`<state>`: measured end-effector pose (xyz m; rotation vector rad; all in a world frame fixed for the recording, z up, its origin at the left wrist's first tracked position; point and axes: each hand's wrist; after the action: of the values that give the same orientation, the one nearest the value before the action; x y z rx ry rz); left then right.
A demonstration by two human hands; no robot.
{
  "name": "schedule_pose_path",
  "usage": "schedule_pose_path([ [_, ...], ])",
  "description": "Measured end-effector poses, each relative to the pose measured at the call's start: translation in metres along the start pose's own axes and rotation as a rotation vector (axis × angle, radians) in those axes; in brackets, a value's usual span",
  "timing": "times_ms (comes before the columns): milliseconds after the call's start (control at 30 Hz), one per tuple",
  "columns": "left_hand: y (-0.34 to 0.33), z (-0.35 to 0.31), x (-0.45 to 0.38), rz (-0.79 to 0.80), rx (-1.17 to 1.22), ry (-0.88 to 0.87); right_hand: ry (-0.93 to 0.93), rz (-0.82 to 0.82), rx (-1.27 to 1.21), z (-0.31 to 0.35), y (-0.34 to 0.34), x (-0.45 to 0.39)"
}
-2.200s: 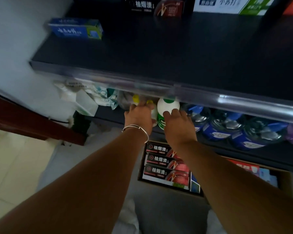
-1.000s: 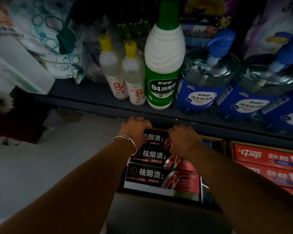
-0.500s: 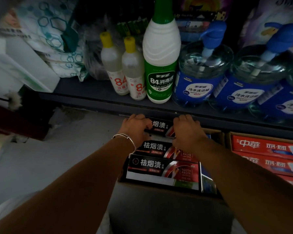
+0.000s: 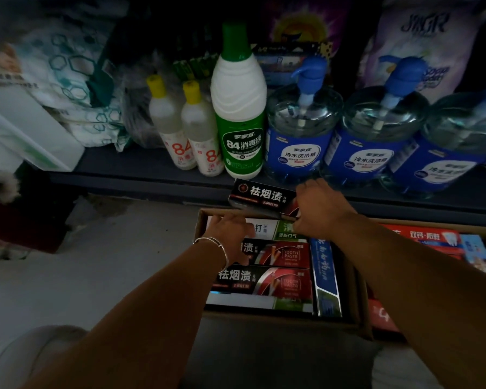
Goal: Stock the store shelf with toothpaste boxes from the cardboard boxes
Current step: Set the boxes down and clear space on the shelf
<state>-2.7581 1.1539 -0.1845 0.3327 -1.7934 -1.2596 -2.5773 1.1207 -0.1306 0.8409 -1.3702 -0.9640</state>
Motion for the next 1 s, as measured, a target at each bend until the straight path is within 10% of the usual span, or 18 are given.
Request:
schedule_pose_path([
  [1000, 0.023, 0.003, -0.005, -0.048, -0.081, -0.123, 0.064, -0.051, -0.006, -0.005, 0.018, 0.007],
])
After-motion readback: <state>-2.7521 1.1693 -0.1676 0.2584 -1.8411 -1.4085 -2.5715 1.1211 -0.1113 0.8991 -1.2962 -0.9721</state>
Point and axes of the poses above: each hand's wrist, its own x-axis away from the middle knuckle, its own y-axis out of the back of the hand, z = x × y
